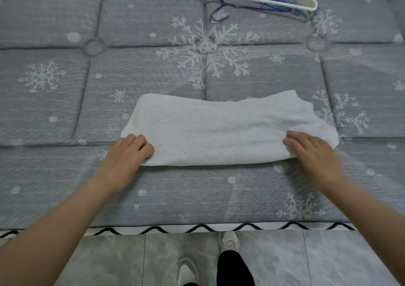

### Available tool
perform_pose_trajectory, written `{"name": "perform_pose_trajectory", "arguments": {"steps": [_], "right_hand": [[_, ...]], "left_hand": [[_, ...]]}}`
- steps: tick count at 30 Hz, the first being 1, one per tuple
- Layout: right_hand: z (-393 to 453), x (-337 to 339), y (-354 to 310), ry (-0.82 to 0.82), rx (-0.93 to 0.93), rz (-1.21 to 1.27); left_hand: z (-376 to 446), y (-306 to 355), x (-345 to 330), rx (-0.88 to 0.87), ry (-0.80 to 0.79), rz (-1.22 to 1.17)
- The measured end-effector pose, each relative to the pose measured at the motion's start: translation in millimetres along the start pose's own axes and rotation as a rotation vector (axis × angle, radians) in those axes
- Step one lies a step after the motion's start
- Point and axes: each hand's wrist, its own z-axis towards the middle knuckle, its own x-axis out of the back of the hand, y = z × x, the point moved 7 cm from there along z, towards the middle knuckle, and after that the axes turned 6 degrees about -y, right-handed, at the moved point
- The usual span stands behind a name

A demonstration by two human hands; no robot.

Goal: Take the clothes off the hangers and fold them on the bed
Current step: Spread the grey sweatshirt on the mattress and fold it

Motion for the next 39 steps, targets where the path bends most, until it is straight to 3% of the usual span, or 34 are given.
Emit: {"name": "perform_pose_trajectory", "arguments": {"steps": [4,9,12,16,20,22,27,29,32,39], "right_hand": [[-0.3,-4.5,-10.0,-0.141,-0.045,0.056],[21.2,20.9,-33.2,-0.062,0.060,0.099],[45.9,22.6,-53.8,-0.085,0.082,0.109],[54.8,-6.5,-42.5,-0.319,-0.034,0.056],[51.8,-27.4,-27.8,-0.388,-0.087,0.104],[54.1,-25.5,-29.2,-0.363,-0.075,0.115],[69.2,0.9,-35.3,-0.100,0.008,0.149],[79.4,-4.6,-23.1,-0.147,-0.039,0.130],[79.5,-26.7,-0.2,-0.270,-0.159,0.118],[86.3,-33.9,5.4,-0.335,-0.166,0.204]], "left_hand": [[-0.1,5.0,-6.0,0.031,-0.136,-0.059],[29.0,28.1,27.1,-0.013,0.021,-0.151],[66.9,50.0,24.0,0.010,-0.048,-0.134],[68.0,29.6,-23.1,0.333,-0.329,-0.093],[32.4,0.1,-47.4,0.561,-0.408,-0.133],[34.6,0.9,-41.1,0.559,-0.378,-0.128],[74.7,22.3,-13.1,0.439,-0.191,-0.102],[90.2,29.3,-19.9,0.410,-0.226,-0.091],[89.2,20.7,-42.1,0.545,-0.315,-0.119],[113.1,11.7,-32.3,0.628,-0.283,-0.232]]}}
